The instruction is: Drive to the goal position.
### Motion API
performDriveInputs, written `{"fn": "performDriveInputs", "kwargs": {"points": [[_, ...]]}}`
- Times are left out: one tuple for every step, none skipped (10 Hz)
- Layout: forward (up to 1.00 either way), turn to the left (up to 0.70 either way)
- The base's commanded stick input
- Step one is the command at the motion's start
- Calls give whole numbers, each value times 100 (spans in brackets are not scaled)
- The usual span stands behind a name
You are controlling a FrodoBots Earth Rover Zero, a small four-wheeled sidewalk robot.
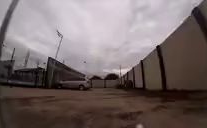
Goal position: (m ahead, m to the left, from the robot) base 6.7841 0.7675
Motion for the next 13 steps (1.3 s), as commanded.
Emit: {"fn": "performDriveInputs", "kwargs": {"points": [[100, 0], [100, 0], [100, 0], [100, 0], [100, 0], [100, 0], [100, 0], [100, 0], [100, 0], [100, 0], [100, 0], [100, 0], [100, 0]]}}
